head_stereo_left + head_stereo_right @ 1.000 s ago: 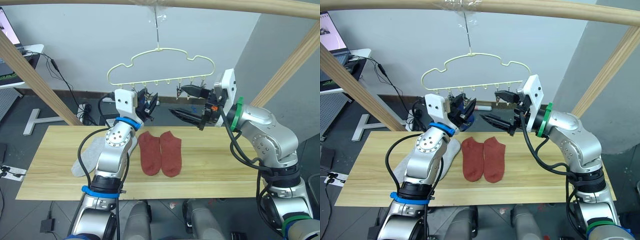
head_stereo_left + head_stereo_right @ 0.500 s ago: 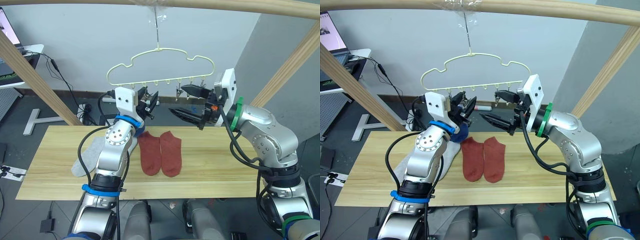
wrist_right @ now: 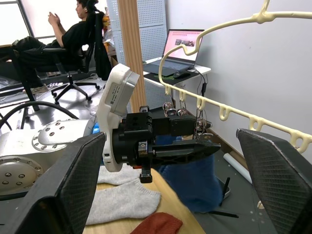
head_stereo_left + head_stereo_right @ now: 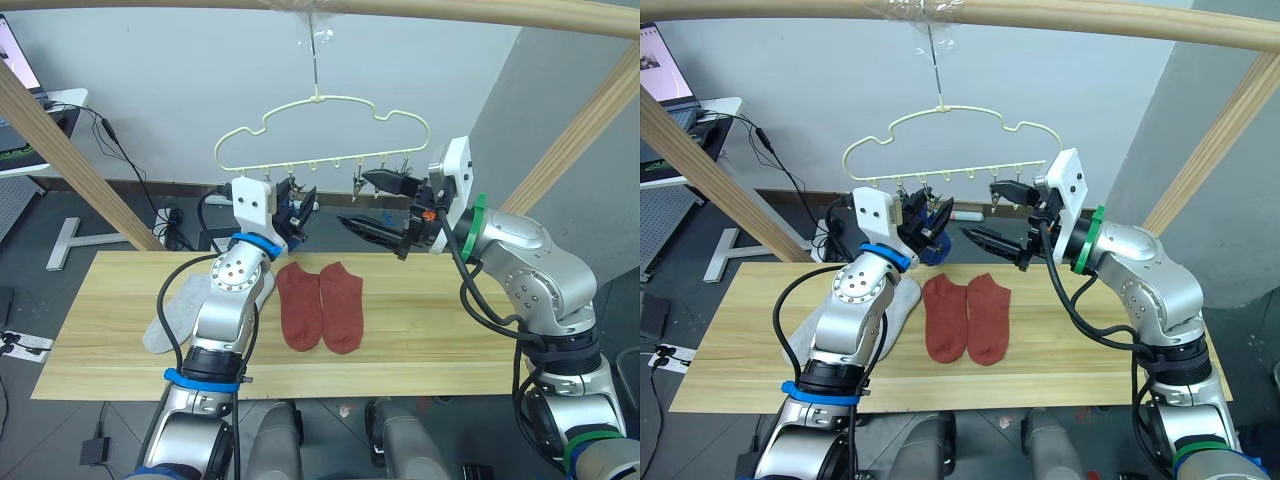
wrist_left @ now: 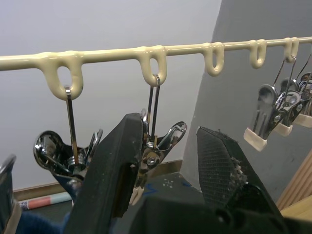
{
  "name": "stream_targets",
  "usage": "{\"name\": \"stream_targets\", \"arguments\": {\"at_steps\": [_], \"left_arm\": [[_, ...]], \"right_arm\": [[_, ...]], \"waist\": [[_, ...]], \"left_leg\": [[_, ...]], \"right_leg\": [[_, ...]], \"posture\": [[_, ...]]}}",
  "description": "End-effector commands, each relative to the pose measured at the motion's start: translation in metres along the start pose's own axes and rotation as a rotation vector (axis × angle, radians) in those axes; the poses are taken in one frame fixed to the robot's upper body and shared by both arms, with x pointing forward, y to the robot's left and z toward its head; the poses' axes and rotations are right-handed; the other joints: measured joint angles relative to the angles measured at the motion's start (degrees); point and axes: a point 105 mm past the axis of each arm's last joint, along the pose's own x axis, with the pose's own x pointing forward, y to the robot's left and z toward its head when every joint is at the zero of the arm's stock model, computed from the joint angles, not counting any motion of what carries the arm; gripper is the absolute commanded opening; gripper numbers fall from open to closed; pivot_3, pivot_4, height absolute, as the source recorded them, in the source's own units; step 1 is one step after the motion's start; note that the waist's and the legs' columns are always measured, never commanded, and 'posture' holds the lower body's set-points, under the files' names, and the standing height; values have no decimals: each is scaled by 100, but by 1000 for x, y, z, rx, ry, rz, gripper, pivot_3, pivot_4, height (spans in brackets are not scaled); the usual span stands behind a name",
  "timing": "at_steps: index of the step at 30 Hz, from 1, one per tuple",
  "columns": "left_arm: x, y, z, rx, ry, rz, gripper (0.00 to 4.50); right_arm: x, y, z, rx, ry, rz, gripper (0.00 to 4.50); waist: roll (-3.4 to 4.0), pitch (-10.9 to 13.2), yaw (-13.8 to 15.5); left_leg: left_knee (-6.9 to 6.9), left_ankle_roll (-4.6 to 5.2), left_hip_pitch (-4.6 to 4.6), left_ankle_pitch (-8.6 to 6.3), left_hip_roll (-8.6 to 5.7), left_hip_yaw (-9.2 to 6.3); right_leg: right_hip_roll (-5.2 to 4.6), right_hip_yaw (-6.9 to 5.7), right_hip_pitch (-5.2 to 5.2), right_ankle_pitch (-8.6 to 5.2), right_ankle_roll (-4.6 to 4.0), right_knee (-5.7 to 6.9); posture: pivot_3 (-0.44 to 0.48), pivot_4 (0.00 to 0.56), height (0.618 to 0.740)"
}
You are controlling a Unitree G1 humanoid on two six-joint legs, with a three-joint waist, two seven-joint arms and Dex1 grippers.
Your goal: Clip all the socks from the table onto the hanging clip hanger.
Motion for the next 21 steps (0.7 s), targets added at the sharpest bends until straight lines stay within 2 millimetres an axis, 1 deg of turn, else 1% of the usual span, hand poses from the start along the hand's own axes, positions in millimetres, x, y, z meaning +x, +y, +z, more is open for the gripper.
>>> {"name": "stream_targets", "arguments": {"at_steps": [1,2,3,4,7,9,10,15,16,18,21], "left_arm": [[2,3,18,21,-76,3,2057],[2,3,19,25,-79,1,2057],[2,3,19,27,-81,0,1697],[2,3,20,26,-83,1,1530],[2,3,21,24,-88,3,643],[1,2,21,23,-89,3,281],[1,2,21,22,-88,2,168],[-1,0,20,10,-81,-2,156],[-2,-1,19,2,-76,-1,156],[-3,1,16,-25,-64,17,156],[-7,9,14,-104,-47,54,156]], "right_arm": [[-2,0,16,-41,-51,6,4500],[-2,1,16,-42,-51,6,4500],[-2,1,15,-41,-51,7,4500],[-2,1,15,-41,-51,7,4500],[-1,2,15,-37,-51,10,4500],[-1,3,15,-36,-51,12,4500],[-1,3,15,-35,-50,14,4500],[1,5,11,-31,-41,21,4500],[2,6,6,-28,-23,21,4500],[5,7,-14,-38,63,4,4500],[6,-1,-69,-58,268,-103,4500]], "waist": [[0,0,0],[0,0,0],[0,0,0],[0,0,0],[0,0,0],[0,0,0],[0,0,0],[0,0,0],[0,0,1],[0,0,1],[-1,-1,1]], "left_leg": [[0,0,0,0,0,0],[0,0,0,0,0,0],[0,0,0,0,0,0],[0,0,0,0,0,0],[0,0,0,0,0,0],[0,0,0,0,0,0],[0,0,0,0,0,0],[0,0,0,0,0,0],[0,0,0,0,0,0],[0,0,0,0,0,0],[0,0,0,0,0,-1]], "right_leg": [[0,0,0,0,0,0],[0,0,0,0,0,0],[0,0,0,0,0,0],[0,0,0,0,0,0],[0,0,0,0,0,0],[0,0,0,0,0,0],[0,0,0,0,0,0],[0,0,0,0,0,0],[0,0,0,0,0,0],[0,0,0,0,-1,0],[0,-1,1,0,0,0]], "posture": [[-128,258,740],[-128,258,740],[-128,257,740],[-128,257,740],[-128,257,740],[-128,257,740],[-128,257,740],[-128,257,740],[-117,248,740],[-117,248,740],[-103,243,740]]}}
